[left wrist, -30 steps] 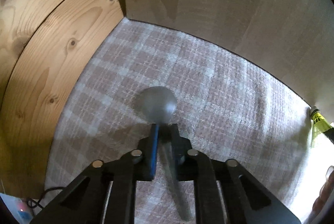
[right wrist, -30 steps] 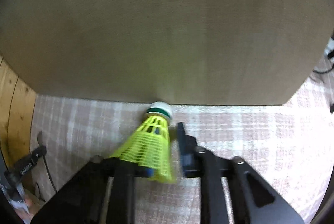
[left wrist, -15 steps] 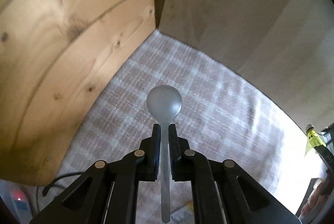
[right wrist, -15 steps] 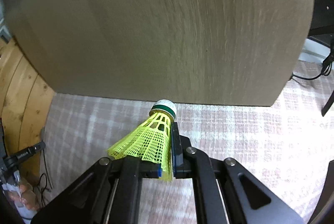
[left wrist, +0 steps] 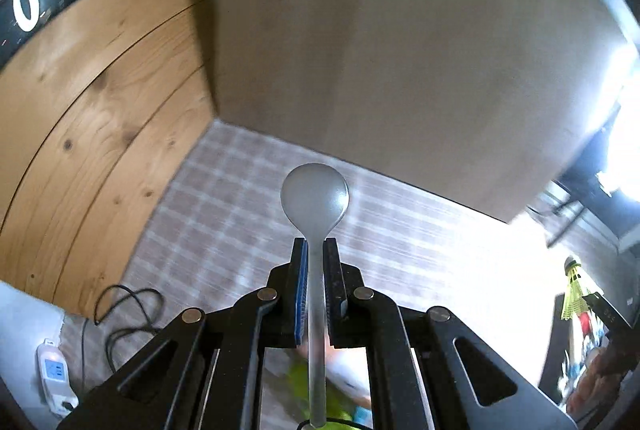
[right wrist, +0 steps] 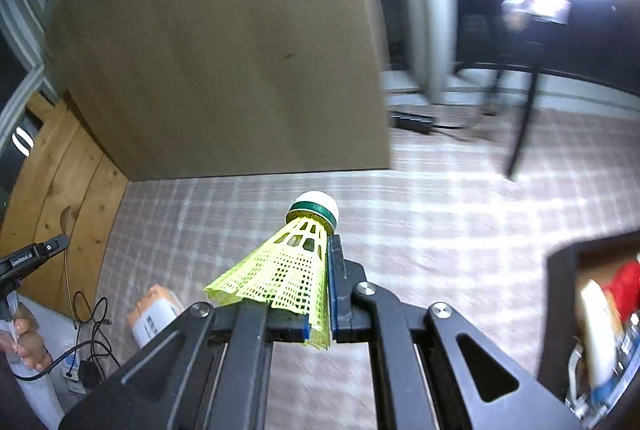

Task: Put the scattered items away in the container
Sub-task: 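Carry spoon and shuttlecock to the black box and release both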

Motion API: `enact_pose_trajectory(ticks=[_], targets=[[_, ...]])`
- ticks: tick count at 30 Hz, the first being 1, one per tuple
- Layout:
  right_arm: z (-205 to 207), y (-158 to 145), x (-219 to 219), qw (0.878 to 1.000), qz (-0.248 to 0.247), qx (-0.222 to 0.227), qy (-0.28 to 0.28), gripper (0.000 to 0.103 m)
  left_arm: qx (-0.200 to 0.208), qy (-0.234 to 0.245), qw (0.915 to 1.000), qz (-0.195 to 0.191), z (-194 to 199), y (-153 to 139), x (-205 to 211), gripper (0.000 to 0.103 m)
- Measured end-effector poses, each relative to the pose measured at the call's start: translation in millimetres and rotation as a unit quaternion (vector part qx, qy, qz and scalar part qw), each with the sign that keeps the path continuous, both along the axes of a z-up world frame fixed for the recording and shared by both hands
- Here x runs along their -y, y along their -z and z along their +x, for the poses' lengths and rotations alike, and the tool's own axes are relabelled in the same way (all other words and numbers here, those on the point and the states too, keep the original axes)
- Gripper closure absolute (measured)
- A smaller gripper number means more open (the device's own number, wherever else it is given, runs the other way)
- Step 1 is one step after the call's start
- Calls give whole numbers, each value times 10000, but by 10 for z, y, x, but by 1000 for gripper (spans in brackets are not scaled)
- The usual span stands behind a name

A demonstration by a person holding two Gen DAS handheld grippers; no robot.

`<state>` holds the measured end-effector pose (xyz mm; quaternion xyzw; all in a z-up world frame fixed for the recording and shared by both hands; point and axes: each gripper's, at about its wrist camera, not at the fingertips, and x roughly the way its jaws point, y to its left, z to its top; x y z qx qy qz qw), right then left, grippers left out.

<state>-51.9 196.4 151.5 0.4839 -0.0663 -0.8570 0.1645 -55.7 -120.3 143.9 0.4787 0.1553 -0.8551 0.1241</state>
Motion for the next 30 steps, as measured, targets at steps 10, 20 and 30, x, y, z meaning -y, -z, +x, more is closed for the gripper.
enact_pose_trajectory(ticks=[10, 20, 30], targets=[[204, -379, -1549, 9967, -171, -194, 772, 97, -163, 1270, 9918, 33, 212, -417, -1731, 96], [774, -390, -3221, 9859, 203, -111, 1660, 97, -56, 2583, 9654, 343, 286, -340, -3758, 96], [1059, -384, -4335, 9778, 480, -1, 2041, 97, 79, 3384, 9399, 452, 336, -305, -5248, 96]])
